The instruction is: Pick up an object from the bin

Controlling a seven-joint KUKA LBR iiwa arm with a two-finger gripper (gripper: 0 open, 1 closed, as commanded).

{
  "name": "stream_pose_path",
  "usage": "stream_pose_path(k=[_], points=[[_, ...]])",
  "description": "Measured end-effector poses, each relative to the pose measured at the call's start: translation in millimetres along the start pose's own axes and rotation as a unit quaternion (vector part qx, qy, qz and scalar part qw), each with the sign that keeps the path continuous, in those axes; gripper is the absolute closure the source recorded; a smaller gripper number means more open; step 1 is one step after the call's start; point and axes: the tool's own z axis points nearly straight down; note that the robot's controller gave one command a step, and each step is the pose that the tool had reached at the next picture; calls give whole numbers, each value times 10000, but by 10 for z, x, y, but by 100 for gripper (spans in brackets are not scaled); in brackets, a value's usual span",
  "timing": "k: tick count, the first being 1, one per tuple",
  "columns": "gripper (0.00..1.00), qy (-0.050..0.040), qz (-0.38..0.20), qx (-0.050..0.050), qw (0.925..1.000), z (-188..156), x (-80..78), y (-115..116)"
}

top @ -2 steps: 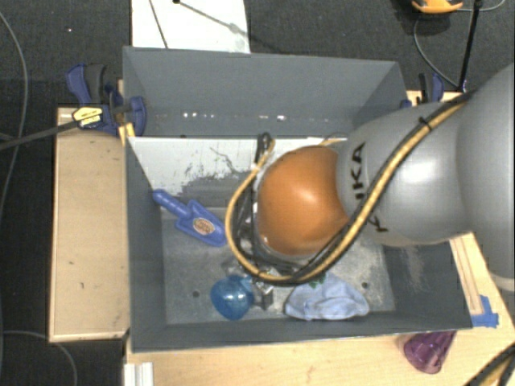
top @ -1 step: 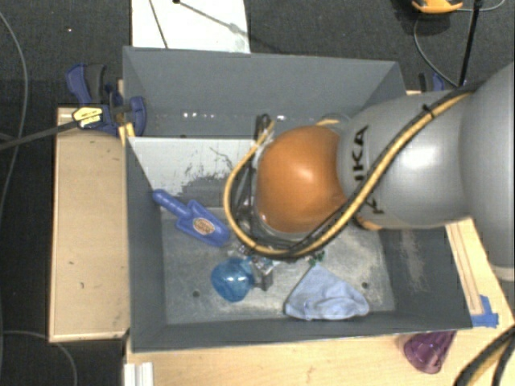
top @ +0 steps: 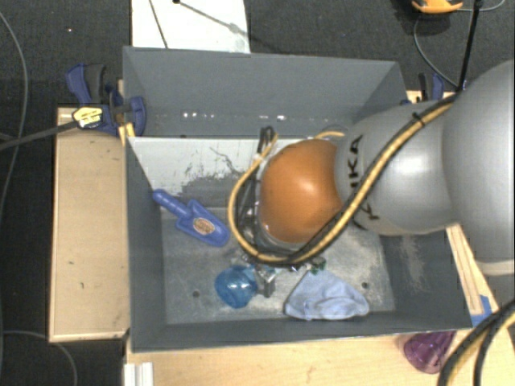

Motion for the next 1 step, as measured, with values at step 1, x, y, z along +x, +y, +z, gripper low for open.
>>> stream_pose_path(k=[1], points=[[100, 12, 13, -8, 10000, -1918, -267, 234]])
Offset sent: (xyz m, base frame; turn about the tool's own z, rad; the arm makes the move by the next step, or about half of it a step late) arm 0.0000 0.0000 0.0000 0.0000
